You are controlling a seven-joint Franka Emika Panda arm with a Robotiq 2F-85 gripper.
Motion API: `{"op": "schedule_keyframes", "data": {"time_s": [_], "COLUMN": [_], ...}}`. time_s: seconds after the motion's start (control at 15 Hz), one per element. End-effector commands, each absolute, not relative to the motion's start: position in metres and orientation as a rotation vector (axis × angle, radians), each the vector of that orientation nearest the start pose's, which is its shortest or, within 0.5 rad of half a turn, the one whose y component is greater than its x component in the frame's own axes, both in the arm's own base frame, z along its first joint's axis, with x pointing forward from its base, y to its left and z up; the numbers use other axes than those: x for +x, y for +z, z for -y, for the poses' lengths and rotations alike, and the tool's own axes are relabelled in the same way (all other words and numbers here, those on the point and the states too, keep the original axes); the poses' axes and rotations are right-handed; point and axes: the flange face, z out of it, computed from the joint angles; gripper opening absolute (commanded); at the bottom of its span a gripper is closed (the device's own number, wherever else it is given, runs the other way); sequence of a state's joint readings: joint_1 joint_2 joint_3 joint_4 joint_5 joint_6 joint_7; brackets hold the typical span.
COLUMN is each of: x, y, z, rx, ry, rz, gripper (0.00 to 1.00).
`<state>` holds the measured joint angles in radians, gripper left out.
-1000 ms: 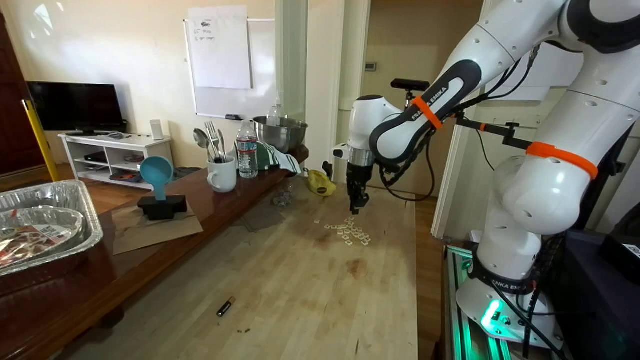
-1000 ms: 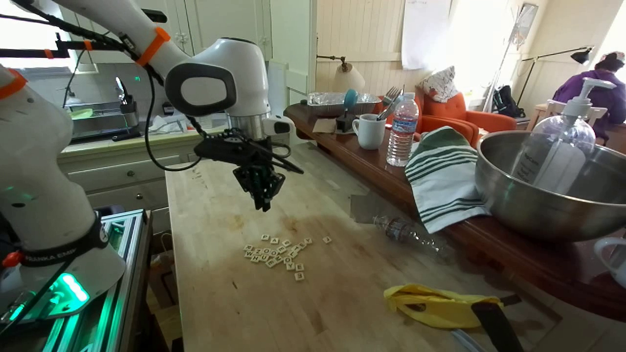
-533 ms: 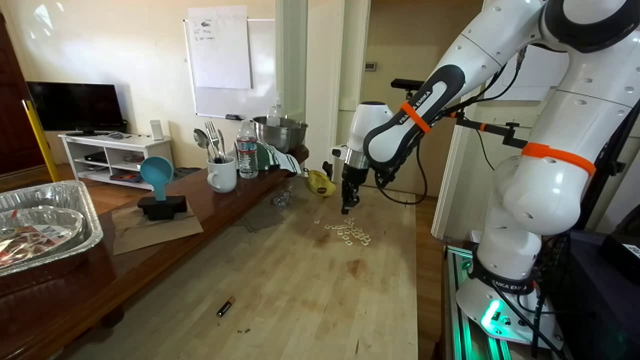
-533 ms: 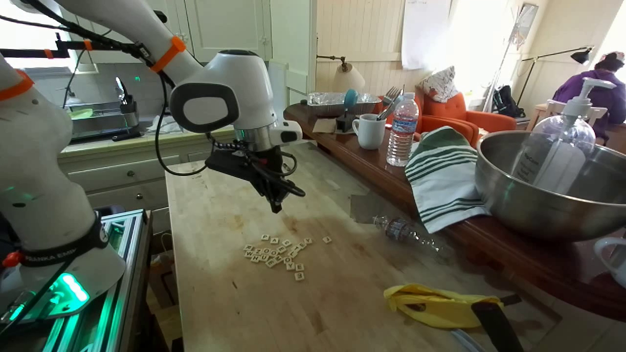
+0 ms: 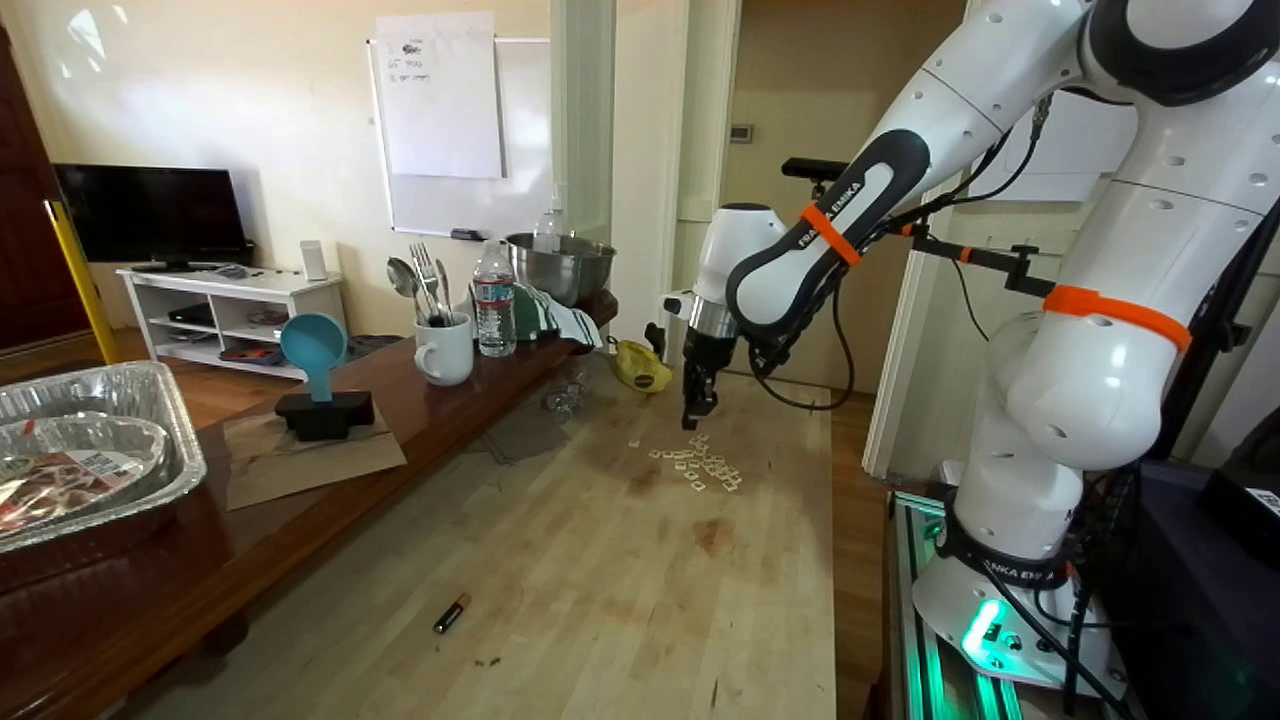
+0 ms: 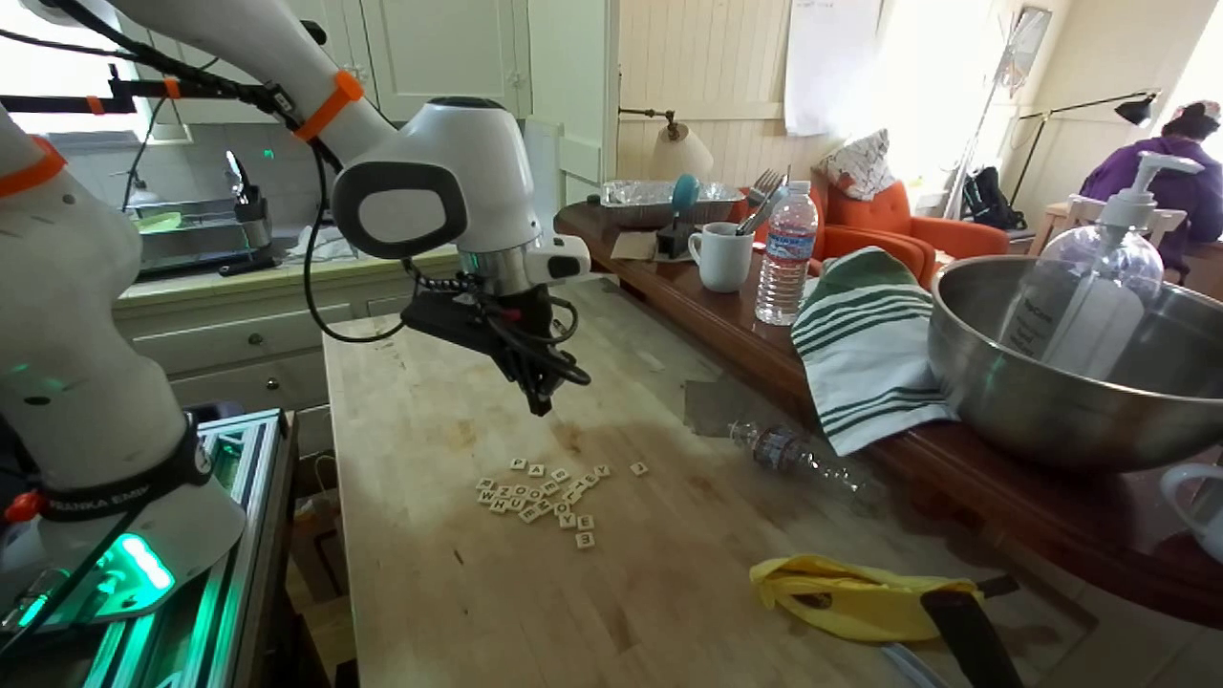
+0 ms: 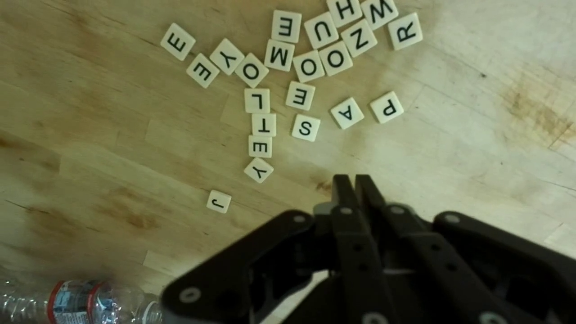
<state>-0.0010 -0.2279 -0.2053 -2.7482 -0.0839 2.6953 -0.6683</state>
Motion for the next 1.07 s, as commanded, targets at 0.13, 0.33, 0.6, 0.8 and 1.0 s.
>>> {"op": "schedule_keyframes", "data": {"time_s": [0.13,0.33,0.6,0.8,1.0], "x": [0.397,0.399,0.4,0.403,0.402], "y": [0.304,0.302,0.299,0.297,0.301], "z": [0.076,0.074,0.058,0.046,0.044], "rx": [-3.087,-3.093,-3.084,-3.102,-3.106], "ry": [-0.251,-0.245,-0.24,-0.258,-0.245], "rz": [0.848,0.83,0.775,0.727,0.724], "gripper": [0.26,0.51,0.8,0.99,1.0]}}
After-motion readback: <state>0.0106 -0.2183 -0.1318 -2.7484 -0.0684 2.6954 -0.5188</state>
